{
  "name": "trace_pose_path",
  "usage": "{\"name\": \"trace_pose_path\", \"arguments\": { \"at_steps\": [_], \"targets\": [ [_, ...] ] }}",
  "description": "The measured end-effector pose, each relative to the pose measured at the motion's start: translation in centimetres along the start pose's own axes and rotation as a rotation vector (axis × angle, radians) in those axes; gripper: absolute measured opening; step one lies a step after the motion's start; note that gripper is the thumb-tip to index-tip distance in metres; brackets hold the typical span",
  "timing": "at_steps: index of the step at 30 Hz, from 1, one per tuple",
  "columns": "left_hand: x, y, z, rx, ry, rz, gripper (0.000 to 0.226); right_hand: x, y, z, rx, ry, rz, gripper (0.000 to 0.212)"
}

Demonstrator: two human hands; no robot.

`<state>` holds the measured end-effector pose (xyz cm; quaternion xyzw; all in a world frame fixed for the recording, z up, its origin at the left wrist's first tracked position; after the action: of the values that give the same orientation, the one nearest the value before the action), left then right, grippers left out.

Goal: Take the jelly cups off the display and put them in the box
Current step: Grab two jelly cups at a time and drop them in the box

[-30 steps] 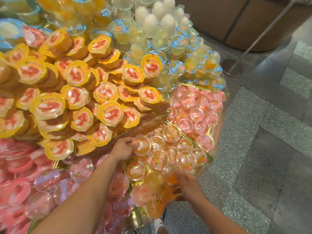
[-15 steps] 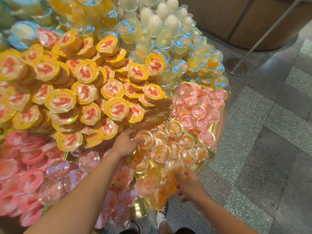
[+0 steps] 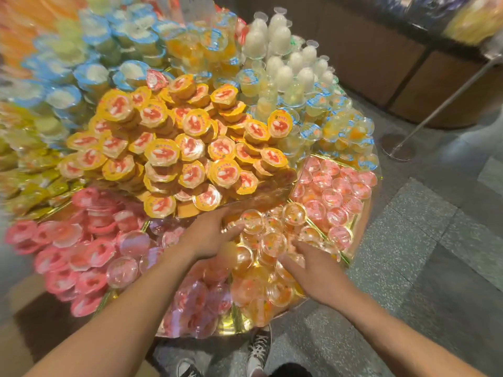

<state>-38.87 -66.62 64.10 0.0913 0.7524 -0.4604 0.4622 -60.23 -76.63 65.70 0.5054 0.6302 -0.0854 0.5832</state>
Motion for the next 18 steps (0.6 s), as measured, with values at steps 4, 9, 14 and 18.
{"name": "trace_pose_path", "arguments": {
  "at_steps": [4, 9, 14, 18],
  "targets": [
    [-3.9, 2.2, -3.1, 0.013, -0.036, 0.287, 0.109, -0.4, 6.1, 0.0, -0.232, 0.017, -0.229, 0.09],
    [-8.4, 6.8, -9.1, 0.007, -0.017, 0.334, 0.132, 1.9, 13.3, -1.6, -0.398, -0.041, -0.478, 0.09],
    [-12.7, 12.9, -16.8, -0.011, -0.006, 0.349, 0.13, 6.8, 19.6, -5.9, -0.464, -0.014, -0.508, 0.099],
    [-16.9, 17.8, -22.4, -0.024, -0.071, 0.41, 0.1, 11.5, 25.5, -10.0, -0.553, -0.024, -0.521, 0.11]
  ]
}}
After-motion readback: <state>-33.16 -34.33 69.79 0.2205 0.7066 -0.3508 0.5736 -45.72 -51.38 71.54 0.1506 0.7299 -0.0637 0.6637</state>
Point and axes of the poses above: each hand's wrist, its own z-axis towards the middle knuckle, its own x-axis out of the palm, y = z × x, the point moved 9 cm from there along z, towards the middle knuckle, and after that the axes turned 13 degrees about -y, right-handed, at the moved point
